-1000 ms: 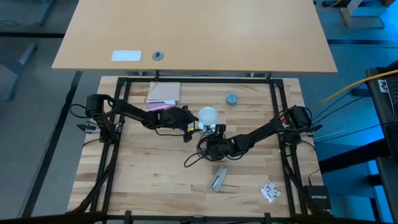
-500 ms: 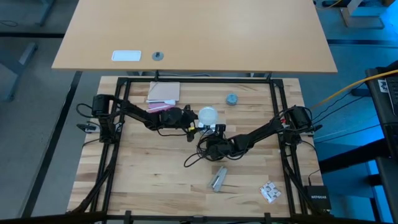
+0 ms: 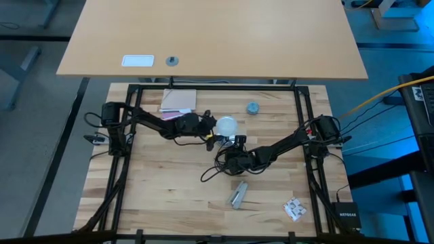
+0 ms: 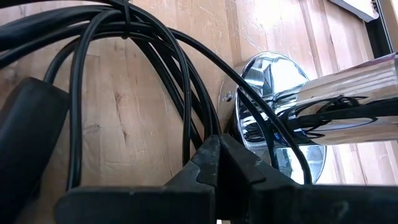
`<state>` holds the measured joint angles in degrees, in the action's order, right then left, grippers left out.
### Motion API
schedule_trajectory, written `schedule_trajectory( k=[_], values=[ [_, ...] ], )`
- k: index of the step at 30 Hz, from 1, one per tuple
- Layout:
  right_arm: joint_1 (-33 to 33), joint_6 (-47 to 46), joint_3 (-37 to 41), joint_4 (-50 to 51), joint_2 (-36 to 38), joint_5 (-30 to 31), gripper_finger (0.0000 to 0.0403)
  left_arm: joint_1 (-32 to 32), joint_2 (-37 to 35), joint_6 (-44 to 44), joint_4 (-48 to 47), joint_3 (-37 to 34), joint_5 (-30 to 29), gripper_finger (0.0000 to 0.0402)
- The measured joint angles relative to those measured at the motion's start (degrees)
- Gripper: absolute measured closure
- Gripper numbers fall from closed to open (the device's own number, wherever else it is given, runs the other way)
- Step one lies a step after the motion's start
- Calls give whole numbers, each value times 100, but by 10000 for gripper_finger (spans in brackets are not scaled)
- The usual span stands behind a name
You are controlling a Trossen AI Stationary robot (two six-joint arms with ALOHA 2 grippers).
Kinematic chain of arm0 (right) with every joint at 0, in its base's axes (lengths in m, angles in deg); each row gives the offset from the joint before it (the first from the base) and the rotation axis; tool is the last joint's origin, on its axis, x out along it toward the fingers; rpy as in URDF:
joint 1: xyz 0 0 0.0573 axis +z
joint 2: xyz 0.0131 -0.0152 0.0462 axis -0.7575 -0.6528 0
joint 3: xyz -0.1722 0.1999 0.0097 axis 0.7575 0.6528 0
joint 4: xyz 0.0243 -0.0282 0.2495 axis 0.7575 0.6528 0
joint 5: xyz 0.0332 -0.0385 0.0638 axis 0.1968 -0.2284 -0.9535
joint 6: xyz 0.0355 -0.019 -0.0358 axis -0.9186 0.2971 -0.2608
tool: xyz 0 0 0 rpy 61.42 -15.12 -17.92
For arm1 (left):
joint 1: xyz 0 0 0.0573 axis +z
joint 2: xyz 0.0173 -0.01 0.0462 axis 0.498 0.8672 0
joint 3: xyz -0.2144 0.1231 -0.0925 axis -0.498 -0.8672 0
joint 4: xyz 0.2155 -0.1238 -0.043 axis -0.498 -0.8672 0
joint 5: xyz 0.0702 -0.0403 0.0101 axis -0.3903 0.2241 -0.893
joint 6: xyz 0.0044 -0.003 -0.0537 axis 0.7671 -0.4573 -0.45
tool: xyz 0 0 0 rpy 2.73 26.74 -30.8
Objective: Screw lightbulb
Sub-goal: Insert light bulb into the lamp
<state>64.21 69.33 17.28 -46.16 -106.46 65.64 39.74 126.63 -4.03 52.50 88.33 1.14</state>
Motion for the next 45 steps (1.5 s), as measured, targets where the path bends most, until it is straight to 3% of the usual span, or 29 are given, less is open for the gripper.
schedule_trajectory(
  k=[8,18,28,32,45],
  values=[
    [0,0,2,-6,0,-2,391,-7,437,89,-28,233,183,149],
    [2,11,0,24,0,7,391,-5,432,255,150,236,166,150],
    [2,-24,0,106,-2,158,391,-1,432,283,50,236,144,238],
    [7,-522,-11,324,0,217,391,-1,432,281,21,236,144,265],
    [9,-1843,-4,656,4,562,391,-1,417,284,-172,247,149,252]
  ],
)
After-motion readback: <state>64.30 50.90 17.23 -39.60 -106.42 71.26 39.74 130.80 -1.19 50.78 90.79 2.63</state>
